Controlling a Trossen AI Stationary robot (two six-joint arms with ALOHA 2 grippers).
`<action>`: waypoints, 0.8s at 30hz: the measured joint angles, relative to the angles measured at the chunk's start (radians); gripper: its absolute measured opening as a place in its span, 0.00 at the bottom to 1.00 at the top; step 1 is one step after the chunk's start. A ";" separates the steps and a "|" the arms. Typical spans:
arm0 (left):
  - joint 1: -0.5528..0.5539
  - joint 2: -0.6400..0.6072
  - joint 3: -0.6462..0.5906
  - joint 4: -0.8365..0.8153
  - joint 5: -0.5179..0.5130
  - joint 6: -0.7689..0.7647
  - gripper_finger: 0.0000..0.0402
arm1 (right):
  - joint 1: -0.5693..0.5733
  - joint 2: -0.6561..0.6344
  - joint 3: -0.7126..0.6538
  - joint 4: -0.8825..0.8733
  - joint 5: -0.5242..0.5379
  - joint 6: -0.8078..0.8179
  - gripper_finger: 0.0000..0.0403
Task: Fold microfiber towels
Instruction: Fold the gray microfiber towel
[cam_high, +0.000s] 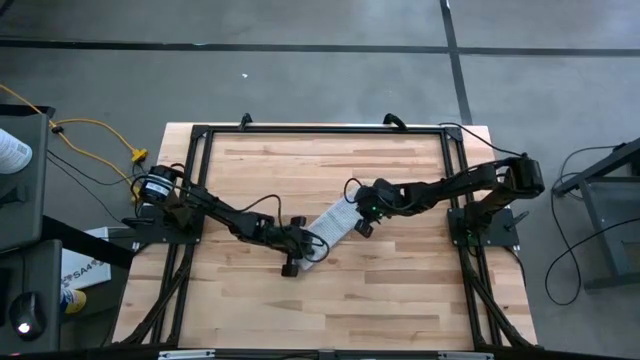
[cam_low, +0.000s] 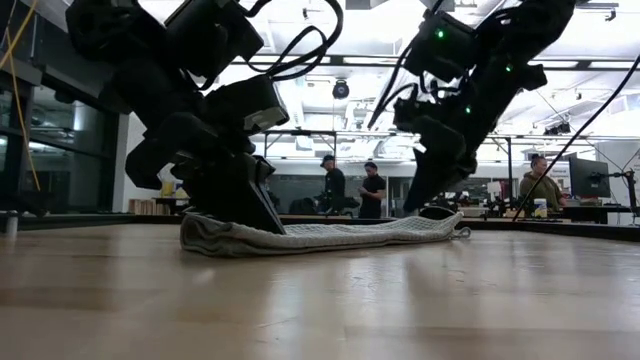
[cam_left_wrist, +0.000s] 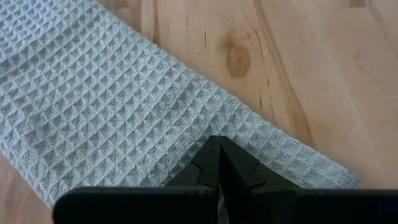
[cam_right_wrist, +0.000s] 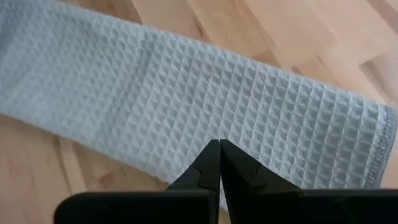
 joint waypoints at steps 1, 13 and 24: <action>0.000 0.000 0.000 0.006 0.000 0.000 0.00 | 0.000 -0.002 0.004 -0.003 0.000 0.005 0.00; -0.008 -0.021 0.128 -0.229 -0.041 0.035 0.00 | 0.005 -0.003 0.005 -0.087 0.003 0.070 0.00; -0.005 -0.023 0.169 -0.475 -0.059 0.077 0.00 | 0.002 -0.003 0.005 -0.139 0.005 0.083 0.00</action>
